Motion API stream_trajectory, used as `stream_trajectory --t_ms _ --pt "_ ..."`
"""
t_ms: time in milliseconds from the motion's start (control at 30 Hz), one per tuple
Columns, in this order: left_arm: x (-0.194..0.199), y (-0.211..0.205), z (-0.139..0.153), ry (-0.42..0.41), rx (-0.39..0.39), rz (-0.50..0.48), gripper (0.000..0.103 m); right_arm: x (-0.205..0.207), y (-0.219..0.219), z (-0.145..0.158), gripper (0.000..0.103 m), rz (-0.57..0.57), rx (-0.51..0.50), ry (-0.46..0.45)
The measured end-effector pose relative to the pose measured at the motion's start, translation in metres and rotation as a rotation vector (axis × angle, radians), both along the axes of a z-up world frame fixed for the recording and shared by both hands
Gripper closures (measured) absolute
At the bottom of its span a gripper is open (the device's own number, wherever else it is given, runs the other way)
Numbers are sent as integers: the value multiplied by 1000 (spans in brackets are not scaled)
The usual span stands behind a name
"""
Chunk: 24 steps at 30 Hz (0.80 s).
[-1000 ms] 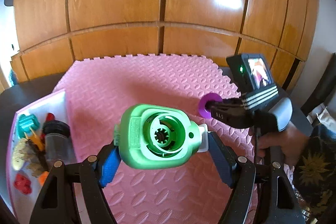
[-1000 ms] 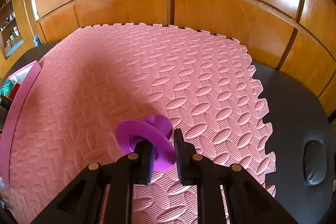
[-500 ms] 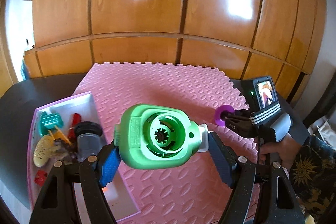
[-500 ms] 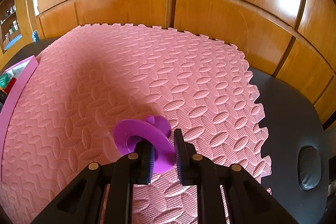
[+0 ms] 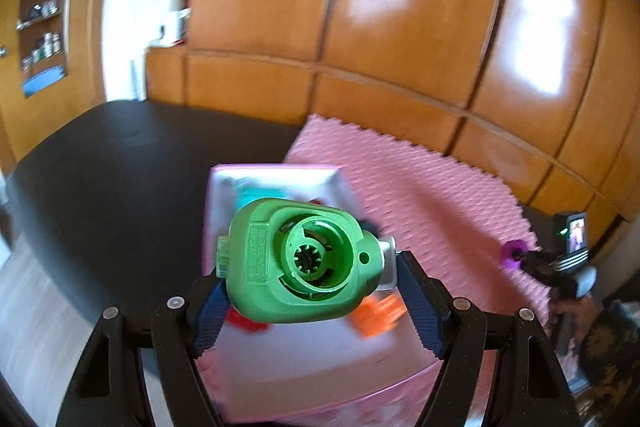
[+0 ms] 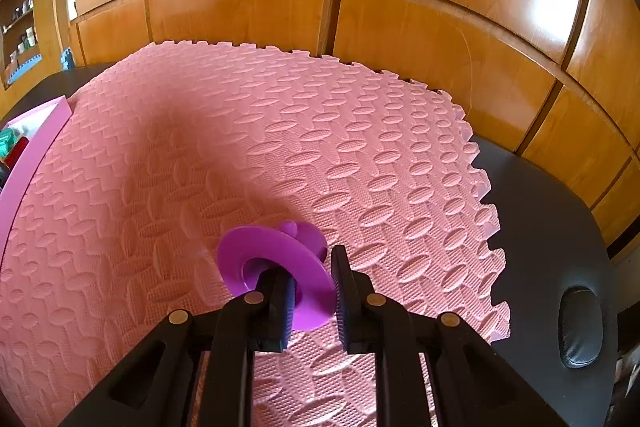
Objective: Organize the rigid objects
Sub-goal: 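Carry the green plug into the tray and release it with the left gripper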
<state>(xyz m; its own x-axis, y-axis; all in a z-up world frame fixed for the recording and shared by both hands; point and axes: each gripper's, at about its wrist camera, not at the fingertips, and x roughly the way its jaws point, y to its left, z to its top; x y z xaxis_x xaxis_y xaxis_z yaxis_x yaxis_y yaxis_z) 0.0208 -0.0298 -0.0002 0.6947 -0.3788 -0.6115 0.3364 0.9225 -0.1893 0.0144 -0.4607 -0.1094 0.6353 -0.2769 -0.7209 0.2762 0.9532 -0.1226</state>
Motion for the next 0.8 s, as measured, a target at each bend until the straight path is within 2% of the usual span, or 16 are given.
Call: stream_trajectory --t_ms 133,400,533,667,800 --pt "-7 16 -30 90 5 -7 26 0 2 0 88 0 -13 5" --pt "-9 -7 -63 155 62 -85 25 0 3 0 88 -3 -20 10" --pt "-3 -11 -77 188 109 -81 25 0 3 0 88 -4 -20 11" --pt "-5 -14 -79 153 143 -85 25 0 4 0 88 -5 -26 13" --pt "-6 -9 -78 159 136 -89 23 0 4 0 88 -5 -27 14"
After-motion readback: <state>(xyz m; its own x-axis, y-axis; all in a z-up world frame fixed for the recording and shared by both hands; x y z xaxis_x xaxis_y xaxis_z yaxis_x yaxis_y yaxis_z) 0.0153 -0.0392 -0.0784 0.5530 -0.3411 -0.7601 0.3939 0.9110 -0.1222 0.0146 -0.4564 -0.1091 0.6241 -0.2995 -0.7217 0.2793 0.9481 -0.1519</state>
